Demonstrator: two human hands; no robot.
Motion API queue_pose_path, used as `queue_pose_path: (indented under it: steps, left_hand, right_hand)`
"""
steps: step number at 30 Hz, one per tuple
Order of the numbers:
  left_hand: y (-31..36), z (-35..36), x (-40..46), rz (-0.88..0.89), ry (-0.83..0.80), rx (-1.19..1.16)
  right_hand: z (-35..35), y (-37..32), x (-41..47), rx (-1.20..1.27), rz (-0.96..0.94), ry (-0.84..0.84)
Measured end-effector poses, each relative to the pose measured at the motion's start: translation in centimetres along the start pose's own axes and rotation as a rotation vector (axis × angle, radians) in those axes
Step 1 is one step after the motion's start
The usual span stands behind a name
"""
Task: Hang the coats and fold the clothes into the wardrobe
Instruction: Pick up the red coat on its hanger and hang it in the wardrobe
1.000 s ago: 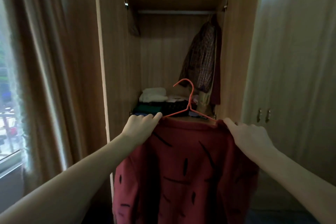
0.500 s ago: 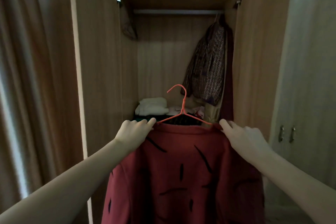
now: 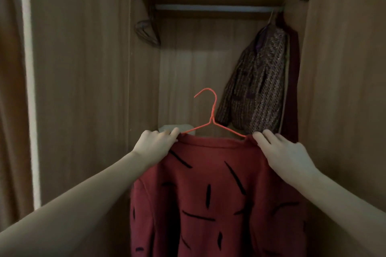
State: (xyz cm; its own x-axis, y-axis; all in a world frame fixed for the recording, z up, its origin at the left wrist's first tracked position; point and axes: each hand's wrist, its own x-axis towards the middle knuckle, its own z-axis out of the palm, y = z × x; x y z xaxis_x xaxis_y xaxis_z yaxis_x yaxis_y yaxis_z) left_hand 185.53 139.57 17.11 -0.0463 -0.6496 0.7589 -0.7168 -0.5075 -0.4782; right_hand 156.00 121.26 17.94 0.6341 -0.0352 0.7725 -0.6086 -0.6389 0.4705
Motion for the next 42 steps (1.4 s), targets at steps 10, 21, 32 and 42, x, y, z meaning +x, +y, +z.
queue_pose_path:
  steps: [10,21,32,42]
  left_hand:
    - [-1.9,13.7,10.1,0.086,0.068,-0.012]
    - [-3.2,24.4,30.7,-0.302,-0.061,-0.490]
    - [-1.0,29.2,47.6,-0.471,0.165,-1.136]
    - [3.6,28.5,62.3,-0.480,0.207,-1.531]
  right_hand:
    - [12.9,2.3,7.0,-0.047,0.056,-0.004]
    - [21.2,9.7,20.3,-0.287,0.077,0.128]
    - [22.1,18.8,29.6,-0.526,0.066,0.143]
    - [21.9,27.0,38.9,-0.403,0.300,0.198]
